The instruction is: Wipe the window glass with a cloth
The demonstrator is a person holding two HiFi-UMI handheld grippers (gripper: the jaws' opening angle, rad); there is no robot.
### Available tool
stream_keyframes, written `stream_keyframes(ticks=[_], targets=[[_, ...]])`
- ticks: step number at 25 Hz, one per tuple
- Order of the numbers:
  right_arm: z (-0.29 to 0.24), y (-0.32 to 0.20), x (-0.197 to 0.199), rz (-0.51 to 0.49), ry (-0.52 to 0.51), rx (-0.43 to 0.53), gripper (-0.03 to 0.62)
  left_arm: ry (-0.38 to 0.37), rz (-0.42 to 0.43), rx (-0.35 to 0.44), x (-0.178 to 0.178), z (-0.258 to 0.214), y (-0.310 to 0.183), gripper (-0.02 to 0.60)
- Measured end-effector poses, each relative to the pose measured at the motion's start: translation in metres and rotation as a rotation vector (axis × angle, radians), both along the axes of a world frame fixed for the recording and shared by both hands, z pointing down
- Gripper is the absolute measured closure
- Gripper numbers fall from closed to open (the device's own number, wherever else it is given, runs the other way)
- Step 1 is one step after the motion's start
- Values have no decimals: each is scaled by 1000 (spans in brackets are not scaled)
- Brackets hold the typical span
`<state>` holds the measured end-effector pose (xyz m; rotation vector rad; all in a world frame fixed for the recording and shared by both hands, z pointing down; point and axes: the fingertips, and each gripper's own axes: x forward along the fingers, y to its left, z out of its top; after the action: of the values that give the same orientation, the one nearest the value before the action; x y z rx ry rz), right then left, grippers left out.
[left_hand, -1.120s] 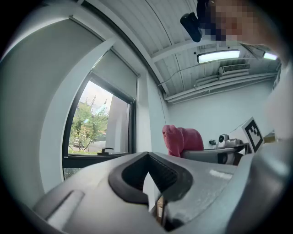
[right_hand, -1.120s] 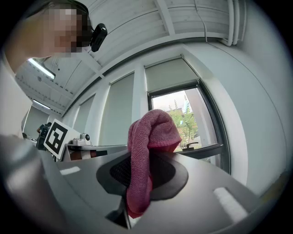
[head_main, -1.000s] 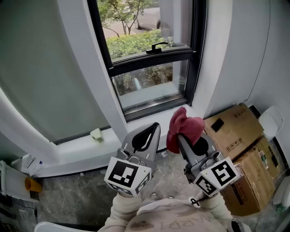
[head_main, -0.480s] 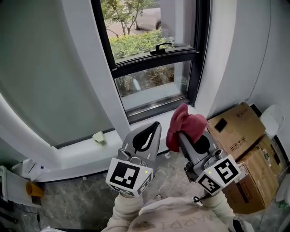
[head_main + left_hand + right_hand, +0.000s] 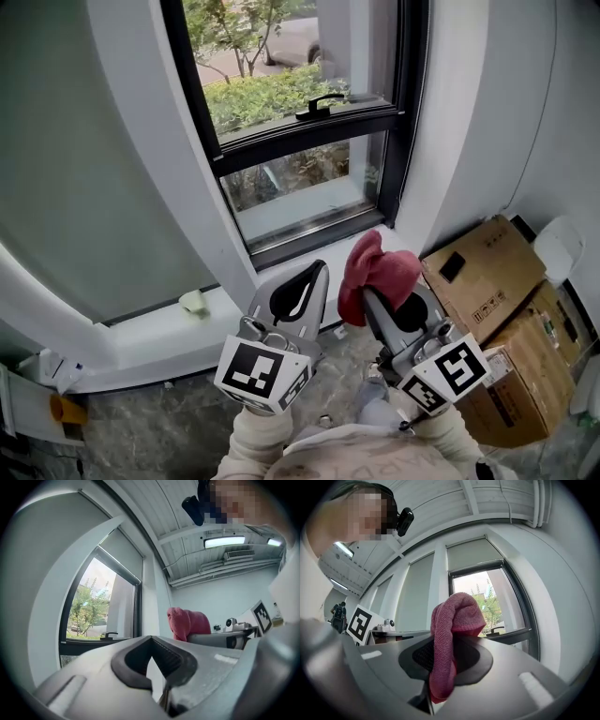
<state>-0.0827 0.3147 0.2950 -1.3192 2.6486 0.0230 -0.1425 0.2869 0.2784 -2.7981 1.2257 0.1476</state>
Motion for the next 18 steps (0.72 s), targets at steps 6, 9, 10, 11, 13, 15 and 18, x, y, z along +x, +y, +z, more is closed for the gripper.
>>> stream_keyframes(ticks=[6, 9, 10, 11, 13, 15, 18], targets=[[5, -63, 37, -42, -7, -16, 505, -5, -8, 8, 42, -1, -63, 481], [0, -98, 63, -62, -14, -14, 505, -9, -17, 20, 69, -7, -97, 481], [-3, -110, 71, -70, -12, -8, 505, -8, -21, 25, 78, -10, -108, 482], [-8, -122, 80, -77, -10, 0, 505, -6, -27, 30, 87, -14, -119, 480], [-18, -143, 98, -92, -6, 15, 505, -1, -39, 43, 104, -24, -140, 481], [-27, -163, 115, -107, -4, 29, 505, 0, -55, 59, 121, -33, -159, 481], [-32, -186, 139, -125, -4, 37, 505, -8, -74, 78, 145, -41, -180, 481]])
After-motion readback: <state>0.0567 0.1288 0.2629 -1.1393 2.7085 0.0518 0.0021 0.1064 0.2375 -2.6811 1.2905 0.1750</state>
